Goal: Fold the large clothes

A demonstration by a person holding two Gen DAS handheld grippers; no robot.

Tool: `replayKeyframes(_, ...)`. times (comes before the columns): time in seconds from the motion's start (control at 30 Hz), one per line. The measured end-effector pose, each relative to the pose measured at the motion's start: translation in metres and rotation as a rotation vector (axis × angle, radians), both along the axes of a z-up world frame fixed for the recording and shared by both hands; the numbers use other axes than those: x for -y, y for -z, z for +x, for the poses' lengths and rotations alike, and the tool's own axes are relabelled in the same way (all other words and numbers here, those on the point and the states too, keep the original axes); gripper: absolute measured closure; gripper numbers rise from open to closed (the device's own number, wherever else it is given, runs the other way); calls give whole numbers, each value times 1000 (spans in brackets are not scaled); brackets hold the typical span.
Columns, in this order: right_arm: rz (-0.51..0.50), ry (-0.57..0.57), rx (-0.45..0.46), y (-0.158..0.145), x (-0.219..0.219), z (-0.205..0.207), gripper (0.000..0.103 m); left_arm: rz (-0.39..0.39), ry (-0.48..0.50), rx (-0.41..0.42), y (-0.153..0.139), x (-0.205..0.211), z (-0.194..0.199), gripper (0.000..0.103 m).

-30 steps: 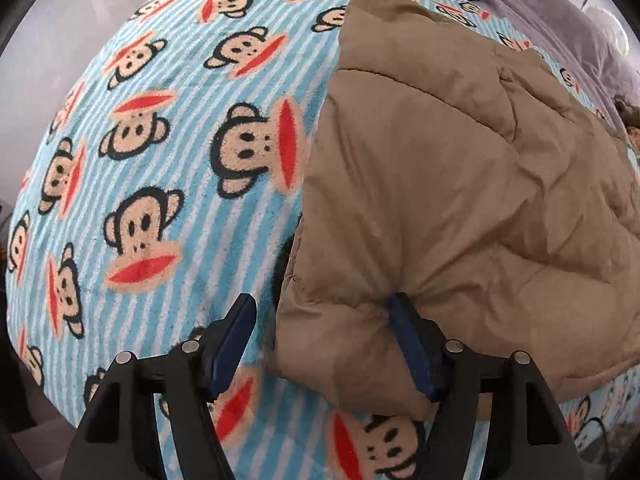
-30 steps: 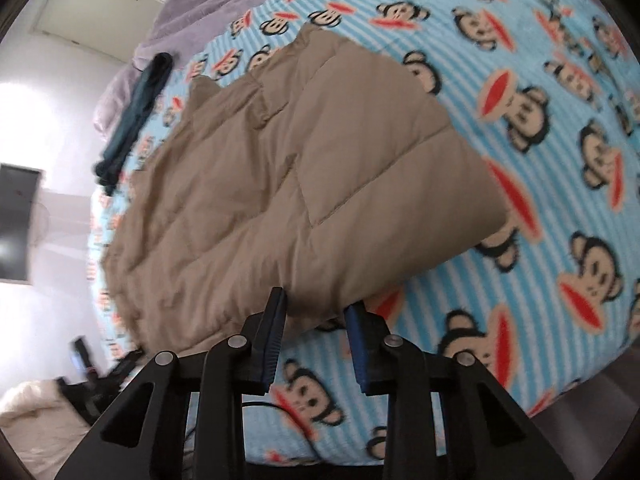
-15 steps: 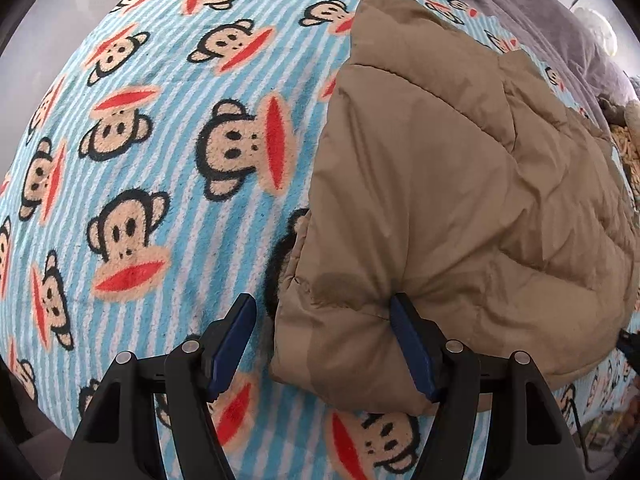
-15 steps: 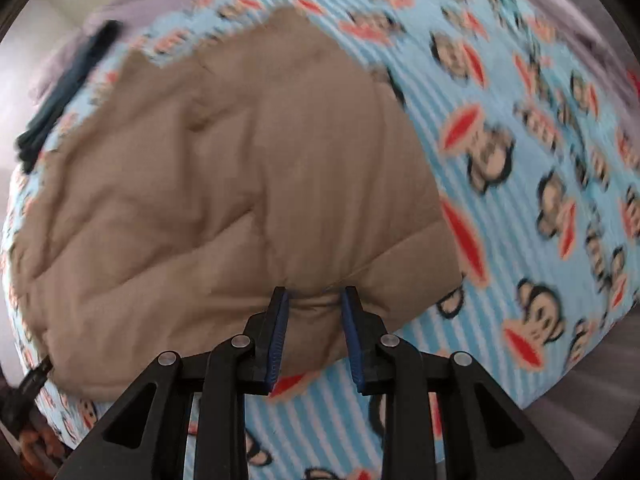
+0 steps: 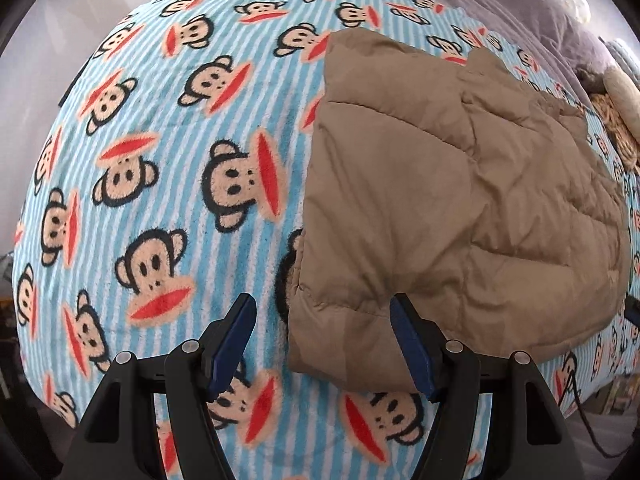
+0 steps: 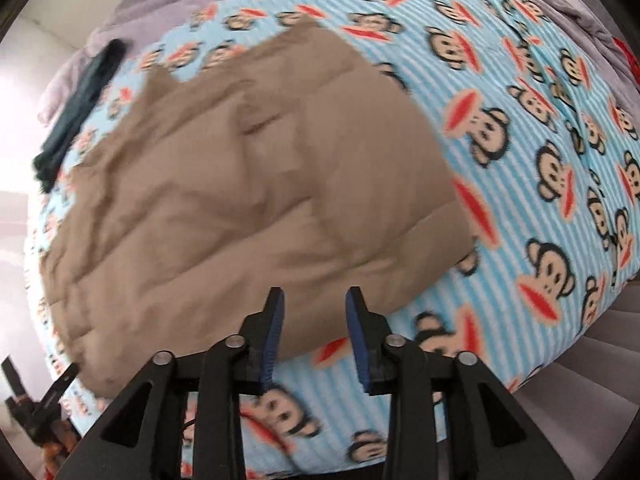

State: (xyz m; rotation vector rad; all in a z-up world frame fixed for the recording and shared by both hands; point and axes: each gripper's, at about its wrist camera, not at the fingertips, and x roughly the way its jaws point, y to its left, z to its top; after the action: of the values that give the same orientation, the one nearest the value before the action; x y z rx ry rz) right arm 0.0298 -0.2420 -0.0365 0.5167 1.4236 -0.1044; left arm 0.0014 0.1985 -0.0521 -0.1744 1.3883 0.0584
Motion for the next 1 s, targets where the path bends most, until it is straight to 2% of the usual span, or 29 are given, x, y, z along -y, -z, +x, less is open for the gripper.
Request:
replayKeyframes(0.07, 3, -46, 14, -9, -19, -5, 54, 3, 7, -2, 0, 1, 1, 32)
replayKeyframes(0.1, 9, -75, 18, -11, -31, -5, 53, 3, 9, 1, -2, 3, 0, 29)
replayKeyframes(0.13, 13, -94, 20, -11, -39, -6, 52, 2, 9, 8, -3, 4, -1, 8)
replayKeyframes(0.17, 17, -114, 22, -13, -49, -8, 50, 1, 9, 20, -5, 4, 0, 0)
replayKeyframes(0.3, 34, -179, 22, -15, -79, -10, 40, 9, 39, 30, -8, 15, 2, 0)
replayKeyframes(0.37, 39, -196, 18, -15, -88, -11, 32, 6, 51, 26, -6, 17, 3, 0)
replayKeyframes(0.43, 50, -203, 16, -13, -93, -10, 31, 6, 60, 24, -5, 18, 3, 0)
replayKeyframes(0.47, 53, -209, 14, -11, -96, -9, 18, 8, 63, 25, -5, 18, 2, 0)
replayKeyframes(0.53, 44, -225, 35, -11, -103, -10, 1, 12, 64, 26, -7, 19, 1, 0)
replayKeyframes(0.7, 56, -301, 66, -12, -119, -4, 0, 22, 63, 24, -7, 21, 2, 0)
replayKeyframes(0.8, 95, -318, 41, -7, -121, 4, 0, 30, 79, 41, -9, 21, 8, 0)
replayKeyframes(1.0, 97, -355, 8, -7, -118, 18, 0, -35, 54, 70, -9, -8, 26, 0)
